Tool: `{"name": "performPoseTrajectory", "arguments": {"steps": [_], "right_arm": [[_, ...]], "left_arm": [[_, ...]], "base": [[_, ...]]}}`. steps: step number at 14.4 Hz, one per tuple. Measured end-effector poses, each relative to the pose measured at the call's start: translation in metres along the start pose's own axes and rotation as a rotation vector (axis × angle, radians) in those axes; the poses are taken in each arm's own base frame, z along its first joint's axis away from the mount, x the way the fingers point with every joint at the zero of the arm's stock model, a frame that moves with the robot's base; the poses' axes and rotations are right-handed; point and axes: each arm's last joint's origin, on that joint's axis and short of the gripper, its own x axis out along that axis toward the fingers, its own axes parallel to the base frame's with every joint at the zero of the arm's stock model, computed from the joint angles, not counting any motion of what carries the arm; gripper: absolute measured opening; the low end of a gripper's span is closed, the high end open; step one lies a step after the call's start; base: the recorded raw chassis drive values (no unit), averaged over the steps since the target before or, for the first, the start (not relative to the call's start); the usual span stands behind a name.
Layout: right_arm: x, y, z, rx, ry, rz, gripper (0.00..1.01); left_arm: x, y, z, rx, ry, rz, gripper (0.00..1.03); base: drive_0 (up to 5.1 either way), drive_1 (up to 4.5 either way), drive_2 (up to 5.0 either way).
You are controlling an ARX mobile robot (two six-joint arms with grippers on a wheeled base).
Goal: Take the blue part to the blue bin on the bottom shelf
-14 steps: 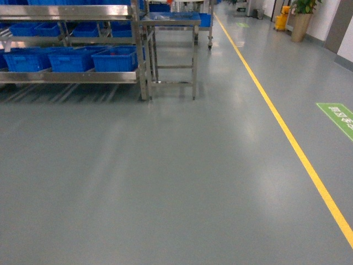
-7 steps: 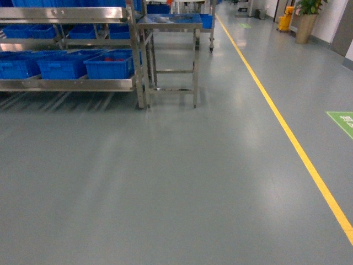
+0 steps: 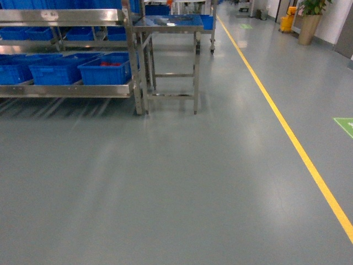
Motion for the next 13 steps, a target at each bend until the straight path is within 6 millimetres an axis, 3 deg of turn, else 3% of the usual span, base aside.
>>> {"name": "performPoseTrajectory", "arguments": {"steps": [13], "right_arm": [[0.0, 0.0, 0.0, 0.0, 0.0, 0.0, 0.98]], "left_arm": [[-0.0001, 0.0, 0.0004, -0.002, -0.004, -0.002, 0.43]], "base": [[0.0, 4.11, -4.1]]}}
